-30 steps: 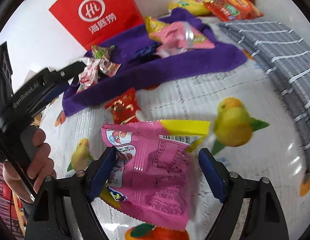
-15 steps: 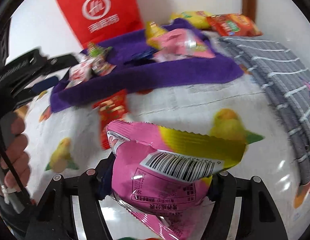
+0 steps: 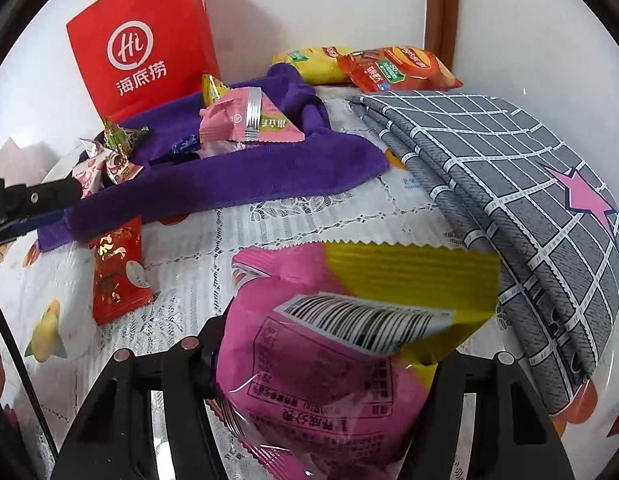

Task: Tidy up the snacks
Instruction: 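Grasp the red wrapped candy with the left tool while the right tool grasps the pink-yellow bag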

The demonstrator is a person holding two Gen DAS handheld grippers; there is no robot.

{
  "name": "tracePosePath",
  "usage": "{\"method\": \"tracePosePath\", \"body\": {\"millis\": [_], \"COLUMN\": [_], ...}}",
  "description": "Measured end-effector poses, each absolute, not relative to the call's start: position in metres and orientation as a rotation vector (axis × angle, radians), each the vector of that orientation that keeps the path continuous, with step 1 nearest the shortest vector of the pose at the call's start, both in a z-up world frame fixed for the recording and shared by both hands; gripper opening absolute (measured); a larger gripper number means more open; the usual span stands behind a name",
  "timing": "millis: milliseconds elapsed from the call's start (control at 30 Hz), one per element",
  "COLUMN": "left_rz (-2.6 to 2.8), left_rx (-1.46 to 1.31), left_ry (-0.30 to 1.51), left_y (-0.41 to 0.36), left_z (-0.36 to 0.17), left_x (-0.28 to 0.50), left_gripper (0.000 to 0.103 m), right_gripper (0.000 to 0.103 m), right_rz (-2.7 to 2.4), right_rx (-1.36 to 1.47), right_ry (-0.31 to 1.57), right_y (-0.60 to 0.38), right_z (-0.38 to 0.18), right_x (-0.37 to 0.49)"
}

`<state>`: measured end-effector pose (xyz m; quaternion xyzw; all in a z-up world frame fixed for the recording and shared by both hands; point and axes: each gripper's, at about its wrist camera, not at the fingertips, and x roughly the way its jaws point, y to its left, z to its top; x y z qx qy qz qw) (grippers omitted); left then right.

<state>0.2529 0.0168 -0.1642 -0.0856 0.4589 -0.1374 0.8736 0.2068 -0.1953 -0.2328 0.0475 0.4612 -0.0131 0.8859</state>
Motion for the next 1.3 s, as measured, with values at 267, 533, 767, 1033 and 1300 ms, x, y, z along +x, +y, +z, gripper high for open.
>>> {"method": "tracePosePath", "body": {"millis": [267,533,767,1033,1300], "left_rz": [-0.298,-0.313,-0.275,-0.199,-0.155], "left_rx": [-0.126,-0.094,-0.027,0.128,0.095], "left_ry": [1.013,1.091,1.088,1.039,1.059], "left_y": [-0.003,-0.022,-0.038,-0.05,-0.035], "left_z": [-0.173,-0.191,-0.202,-0.202,-0.202], "left_x": [0.247,0.246,0.243,0.236,0.247], "left_gripper": [0.074,0.073,0.073,0.048,0.059], "right_gripper": [0.063,0.063,0.063,0.063,0.063], "right_rz": [-0.015,-0.026,-0.032,-0.024,-0.017], "right_rx": [0.125,0.125,0.121,0.147,0.169], "right_ry": [0.955,0.955,0.957,0.952,0.947], "right_y": [-0.203,-0.203,-0.203,-0.206,-0.208], "right_z": [-0.233,-0.233,-0.233,-0.233,-0.232], "right_x": [0.204,0.204,0.205,0.204,0.203]}}
